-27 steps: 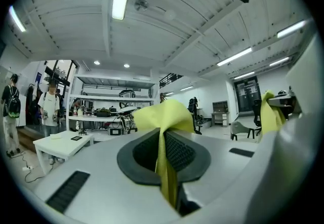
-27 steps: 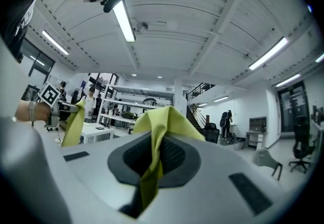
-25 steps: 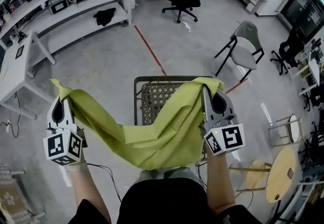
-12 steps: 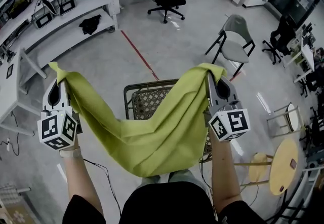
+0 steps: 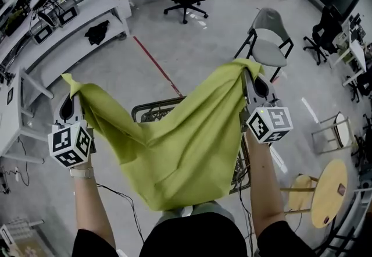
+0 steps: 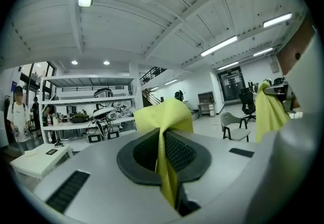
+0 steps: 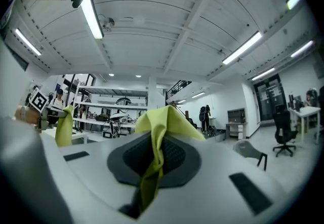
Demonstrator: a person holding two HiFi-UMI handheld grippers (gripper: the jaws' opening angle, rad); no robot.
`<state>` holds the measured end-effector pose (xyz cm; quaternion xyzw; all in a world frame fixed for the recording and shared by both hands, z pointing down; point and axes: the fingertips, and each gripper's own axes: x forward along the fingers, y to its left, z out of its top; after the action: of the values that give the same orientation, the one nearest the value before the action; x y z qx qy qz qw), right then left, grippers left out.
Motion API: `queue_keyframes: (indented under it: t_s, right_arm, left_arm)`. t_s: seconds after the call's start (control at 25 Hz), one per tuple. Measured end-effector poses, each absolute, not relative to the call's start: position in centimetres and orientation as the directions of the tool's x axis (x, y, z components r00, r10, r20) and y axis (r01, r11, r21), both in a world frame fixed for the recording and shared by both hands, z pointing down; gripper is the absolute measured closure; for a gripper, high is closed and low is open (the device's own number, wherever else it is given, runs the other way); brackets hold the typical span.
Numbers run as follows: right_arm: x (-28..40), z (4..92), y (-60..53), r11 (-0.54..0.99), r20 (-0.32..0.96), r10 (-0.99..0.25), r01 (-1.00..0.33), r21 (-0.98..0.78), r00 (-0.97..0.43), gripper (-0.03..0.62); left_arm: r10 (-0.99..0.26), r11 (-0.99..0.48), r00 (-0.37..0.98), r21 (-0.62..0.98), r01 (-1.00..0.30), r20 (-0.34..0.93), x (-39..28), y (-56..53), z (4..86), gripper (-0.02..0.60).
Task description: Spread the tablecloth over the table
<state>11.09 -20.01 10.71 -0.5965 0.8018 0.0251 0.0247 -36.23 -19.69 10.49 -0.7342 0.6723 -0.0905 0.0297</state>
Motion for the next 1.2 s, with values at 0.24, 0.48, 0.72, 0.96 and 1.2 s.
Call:
queue_keyframes:
  t_s: [0.24,0.48,0.72,0.96,1.2]
  right_arm:
    - [17.5,13.9,-24.7,0.287,-0.028,-0.958,-0.957,-0.037,-0.287,0.583]
    - [21.7,17.2,-29.7,0.306,0.012,-0.952,-0.951,-0.052,-0.307,0.583]
    - [24.7,22.3,-34.8,0.331,0.096,-0.937,-0.942,-0.061,-0.336,0.583]
    - [26.7,28.9,-39.2,0.345,0.218,-0.910,-0.935,-0.078,-0.354,0.583]
    - [26.2,35.5,-41.7,0.385,0.336,-0.860,-0.921,-0.068,-0.384,0.583]
  left_arm:
    - [-0.981,-0.096,0.056,-0.213,-0.972,0.183,-31.6,-22.1,13.1,0.566]
    - [-0.973,-0.070,0.018,-0.221,-0.973,0.229,-26.8,-23.1,15.2,0.565]
    - [-0.961,-0.022,-0.044,-0.232,-0.972,0.272,-24.1,-24.3,17.9,0.565]
    - [-0.933,0.019,-0.101,-0.233,-0.972,0.346,-23.2,-26.3,21.5,0.565]
    - [-0.895,0.058,-0.160,-0.248,-0.967,0.416,-23.4,-29.4,25.7,0.565]
